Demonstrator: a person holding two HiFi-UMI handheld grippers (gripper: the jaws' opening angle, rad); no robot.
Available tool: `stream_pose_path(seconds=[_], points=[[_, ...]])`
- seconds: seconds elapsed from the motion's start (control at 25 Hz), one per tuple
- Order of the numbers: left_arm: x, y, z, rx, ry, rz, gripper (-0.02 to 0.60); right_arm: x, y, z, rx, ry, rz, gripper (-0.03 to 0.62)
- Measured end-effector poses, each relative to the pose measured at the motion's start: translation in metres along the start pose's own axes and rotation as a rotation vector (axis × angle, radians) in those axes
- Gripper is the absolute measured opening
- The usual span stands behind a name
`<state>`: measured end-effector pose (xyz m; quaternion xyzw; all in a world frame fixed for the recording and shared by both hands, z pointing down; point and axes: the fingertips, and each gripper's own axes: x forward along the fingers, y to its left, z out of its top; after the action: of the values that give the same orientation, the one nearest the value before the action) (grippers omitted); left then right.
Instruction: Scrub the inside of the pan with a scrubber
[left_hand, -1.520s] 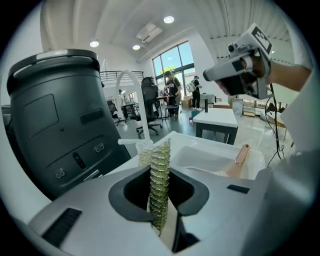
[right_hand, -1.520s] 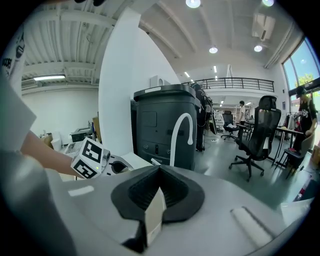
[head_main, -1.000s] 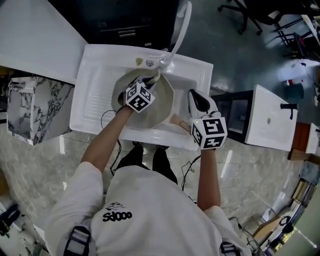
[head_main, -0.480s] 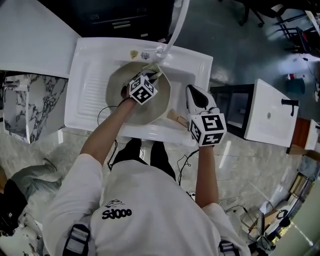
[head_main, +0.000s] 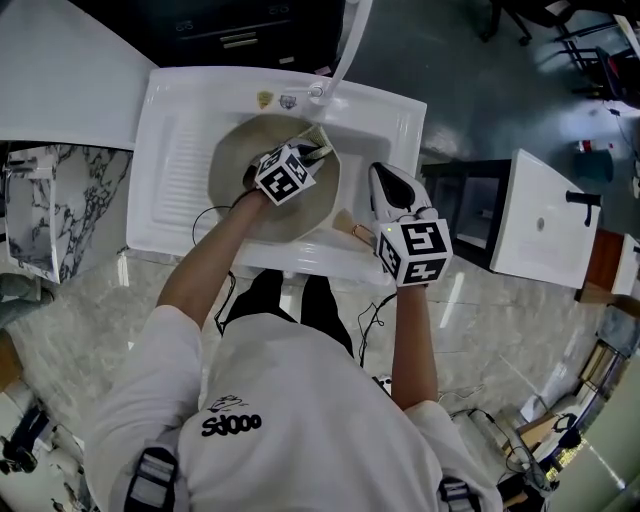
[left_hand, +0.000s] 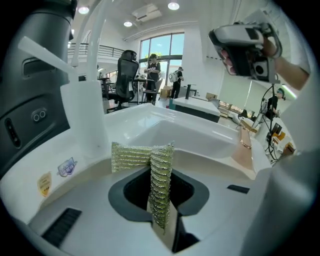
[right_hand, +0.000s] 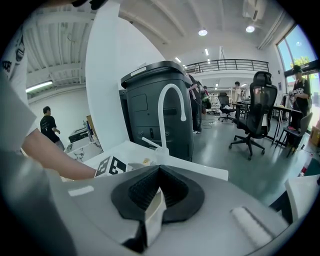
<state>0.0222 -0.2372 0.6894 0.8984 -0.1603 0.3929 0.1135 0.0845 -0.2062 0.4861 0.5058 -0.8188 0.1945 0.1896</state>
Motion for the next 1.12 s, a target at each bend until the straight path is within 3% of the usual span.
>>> stream_pose_path(seconds=[0.36,0.6,0.92,1.12], points=[[0.0,-0.053,-0.001,0.038,0.005,-0.242,0.066,-0.005,-0.001,0.0,0.005,-0.001,-0.011,0.009],[-0.008,-0.071,-0.005,-0.035,-0.001,-0.362,0.066,-0.009,0.0,-0.002,0.008,-0.002,-0.008,0.009],[-0.022,-0.107,-0.034,-0.061,0.067,-0.547,0.066,-0.009,0.007,-0.007,0.009,0.002,0.004,0.009],[-0.039,-0.129,-0.047,-0.033,0.12,-0.692,0.066,-0.009,0.011,-0.007,0.005,0.004,0.013,0.009]])
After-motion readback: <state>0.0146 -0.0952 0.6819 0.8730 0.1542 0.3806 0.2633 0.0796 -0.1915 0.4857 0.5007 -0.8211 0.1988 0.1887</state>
